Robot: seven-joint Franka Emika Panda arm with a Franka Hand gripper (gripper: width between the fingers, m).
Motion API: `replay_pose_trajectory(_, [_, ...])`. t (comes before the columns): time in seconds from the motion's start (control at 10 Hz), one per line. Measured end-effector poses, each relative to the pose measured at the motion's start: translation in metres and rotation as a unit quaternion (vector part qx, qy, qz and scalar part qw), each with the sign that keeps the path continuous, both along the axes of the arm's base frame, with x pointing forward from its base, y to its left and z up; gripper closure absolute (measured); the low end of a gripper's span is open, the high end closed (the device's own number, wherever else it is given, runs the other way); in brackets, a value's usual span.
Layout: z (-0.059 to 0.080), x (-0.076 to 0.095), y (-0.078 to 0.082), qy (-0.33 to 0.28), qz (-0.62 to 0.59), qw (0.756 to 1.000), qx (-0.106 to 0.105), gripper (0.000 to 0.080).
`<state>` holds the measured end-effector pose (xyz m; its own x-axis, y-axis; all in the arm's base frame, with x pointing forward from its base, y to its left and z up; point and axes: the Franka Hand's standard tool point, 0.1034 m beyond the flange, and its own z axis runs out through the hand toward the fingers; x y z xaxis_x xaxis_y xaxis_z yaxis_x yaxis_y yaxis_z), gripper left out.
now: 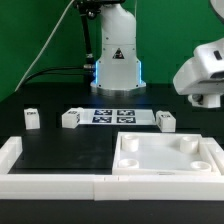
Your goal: Assemble one leg
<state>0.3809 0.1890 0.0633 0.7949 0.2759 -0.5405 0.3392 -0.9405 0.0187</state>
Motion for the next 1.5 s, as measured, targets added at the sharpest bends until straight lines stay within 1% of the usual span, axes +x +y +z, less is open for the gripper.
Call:
replay_pose_trajectory(0.1, [0.002,-0.004,-0.002,-0.042,0.0,0.999,0.016,0.0512])
replay_pose_trajectory(0.2, [0.002,-0.001,-0.006,-0.086,-0.007,0.996,0.033,0.0512])
replay_pose_trajectory(0.3, [0.006,0.004,-0.012,-0.133,-0.026,0.99,0.044,0.0512])
replay_pose_trajectory(0.4, [0.012,0.007,-0.02,-0.164,-0.047,0.984,0.049,0.0512])
replay_pose_trajectory(0.5, [0.017,0.017,-0.026,-0.215,-0.07,0.972,0.067,0.0512])
replay_pose_trajectory(0.6, [0.023,0.021,-0.029,-0.255,-0.078,0.96,0.083,0.0512])
replay_pose_trajectory(0.7, [0.028,0.026,-0.029,-0.273,-0.08,0.954,0.09,0.0512])
replay_pose_trajectory(0.8, [0.035,0.039,-0.024,-0.323,-0.082,0.936,0.114,0.0512])
replay_pose_trajectory(0.9, [0.035,0.036,-0.019,-0.368,-0.084,0.916,0.139,0.0512])
replay_pose_trajectory(1.0, [0.033,0.03,-0.017,-0.385,-0.081,0.907,0.151,0.0512])
replay_pose_trajectory(1.1, [0.037,0.033,-0.01,-0.424,-0.079,0.885,0.175,0.0512])
replay_pose_trajectory(1.2, [0.032,0.032,-0.013,-0.421,-0.06,0.888,0.175,0.0512])
replay_pose_trajectory(1.3, [0.032,0.043,-0.026,-0.418,-0.027,0.892,0.17,0.0512])
replay_pose_trajectory(1.5, [0.042,0.082,-0.057,-0.437,0.001,0.885,0.162,0.0512])
